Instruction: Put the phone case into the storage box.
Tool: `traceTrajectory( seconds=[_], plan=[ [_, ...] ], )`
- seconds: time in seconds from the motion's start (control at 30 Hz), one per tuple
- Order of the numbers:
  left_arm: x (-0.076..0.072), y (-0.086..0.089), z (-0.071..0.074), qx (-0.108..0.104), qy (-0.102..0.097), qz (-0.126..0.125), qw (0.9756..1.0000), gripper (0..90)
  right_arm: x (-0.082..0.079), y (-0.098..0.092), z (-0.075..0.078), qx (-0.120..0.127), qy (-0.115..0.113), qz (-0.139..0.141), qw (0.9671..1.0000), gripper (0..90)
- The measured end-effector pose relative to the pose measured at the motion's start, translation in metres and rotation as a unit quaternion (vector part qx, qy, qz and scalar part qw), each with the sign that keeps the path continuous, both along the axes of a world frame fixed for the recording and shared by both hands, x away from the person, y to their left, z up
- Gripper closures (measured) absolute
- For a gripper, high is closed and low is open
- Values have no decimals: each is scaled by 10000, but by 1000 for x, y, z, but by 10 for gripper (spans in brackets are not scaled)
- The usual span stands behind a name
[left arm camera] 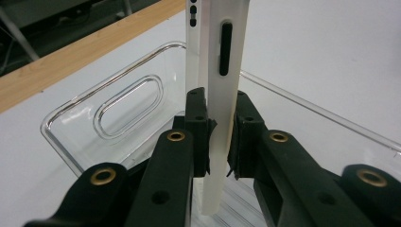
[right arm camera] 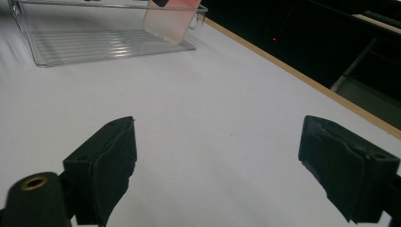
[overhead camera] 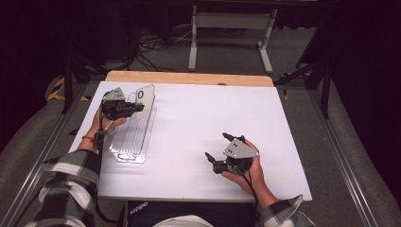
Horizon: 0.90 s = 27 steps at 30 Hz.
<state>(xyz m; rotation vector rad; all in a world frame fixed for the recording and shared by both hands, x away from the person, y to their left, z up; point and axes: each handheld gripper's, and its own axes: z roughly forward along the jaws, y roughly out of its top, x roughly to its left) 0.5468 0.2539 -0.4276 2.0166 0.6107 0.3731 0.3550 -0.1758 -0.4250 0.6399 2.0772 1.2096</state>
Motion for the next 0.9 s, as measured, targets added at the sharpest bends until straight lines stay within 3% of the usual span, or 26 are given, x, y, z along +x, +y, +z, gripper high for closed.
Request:
traceTrajectory(
  seconds=[0.13,0.27,0.47,0.6,0.67,0.73,0.8,0.83,0.9],
  plan=[
    [6,0,1,83,-38,95,9999,806,0,1,-2,-44,37,6,10000,130],
    [9,-2,2,250,-322,345,9986,797,-2,4,-5,-146,62,57,9999,129],
    [12,-5,1,281,-421,633,9967,748,-4,5,-6,-199,100,106,9997,127],
    [12,-9,1,467,-574,899,9932,681,-6,5,-7,-248,123,155,9995,127],
    [12,-8,1,463,-591,958,9926,652,-7,6,-6,-266,121,167,9994,127],
    [11,-9,2,493,-666,1113,9903,595,-8,6,-6,-275,102,189,9994,127],
    [11,-8,2,449,-659,1148,9902,580,-8,6,-6,-291,95,210,9993,127],
    [10,-6,4,511,-771,1268,9876,575,-8,6,-6,-285,94,212,9993,127],
    [9,-4,5,484,-798,1340,9866,547,-8,6,-6,-301,87,205,9993,127]
  ],
)
